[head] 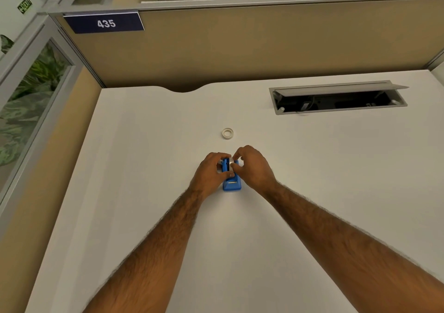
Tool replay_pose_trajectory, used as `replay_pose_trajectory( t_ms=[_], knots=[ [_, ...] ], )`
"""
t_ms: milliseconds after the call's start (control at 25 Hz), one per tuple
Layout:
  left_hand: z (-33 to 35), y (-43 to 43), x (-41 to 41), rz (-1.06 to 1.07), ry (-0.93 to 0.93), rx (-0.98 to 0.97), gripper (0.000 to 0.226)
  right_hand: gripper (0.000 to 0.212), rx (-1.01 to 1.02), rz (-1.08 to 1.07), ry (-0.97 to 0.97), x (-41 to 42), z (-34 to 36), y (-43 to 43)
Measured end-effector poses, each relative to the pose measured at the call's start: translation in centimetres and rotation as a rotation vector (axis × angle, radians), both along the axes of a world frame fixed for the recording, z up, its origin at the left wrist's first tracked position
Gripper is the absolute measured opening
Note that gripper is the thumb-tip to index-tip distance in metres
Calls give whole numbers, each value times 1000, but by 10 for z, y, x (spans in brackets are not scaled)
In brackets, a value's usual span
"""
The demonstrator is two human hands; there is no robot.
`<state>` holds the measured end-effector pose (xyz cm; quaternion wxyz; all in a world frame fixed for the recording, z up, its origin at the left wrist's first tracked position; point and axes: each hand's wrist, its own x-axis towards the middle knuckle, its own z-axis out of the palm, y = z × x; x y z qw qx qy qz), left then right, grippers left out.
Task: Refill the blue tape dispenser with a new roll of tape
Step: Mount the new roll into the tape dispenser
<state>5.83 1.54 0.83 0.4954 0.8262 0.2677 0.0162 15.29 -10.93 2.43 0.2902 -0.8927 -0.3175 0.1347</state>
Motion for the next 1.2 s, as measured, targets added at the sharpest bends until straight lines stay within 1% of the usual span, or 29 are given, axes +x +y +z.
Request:
replay_pose_trajectory(
  t_ms=[160, 320, 440, 560, 680, 800, 1000, 1120, 1200],
  knots=[
    [-1, -1, 1, -6, 20, 26, 51, 15, -20, -32, -41, 2, 5, 7],
    [-2, -1, 1, -9, 21, 44, 51, 18, -66, -21, -32, 9, 11, 15],
    [-1, -1, 1, -14, 24, 53, 52, 17, -43, -23, 16, 11, 11, 13],
    [-2, 2, 2, -26, 21, 36, 50, 14, -20, -29, 5, 3, 6, 6],
    [-1, 5, 2, -28, -7, -1, 42, 16, -8, -22, -5, -3, 4, 0],
    [-1, 5, 2, -23, -16, 5, 36, 17, -5, -34, -6, -2, 5, 2],
    [-4, 2, 5, 1, 7, -22, 44, 18, -48, -68, 22, 5, 9, 13],
    [-5, 3, 3, 7, 10, -46, 53, 15, -20, -92, 84, 6, 8, 11],
    [-6, 4, 1, 23, -4, -77, 54, 14, 2, -107, 116, 1, 5, 7]
  ],
)
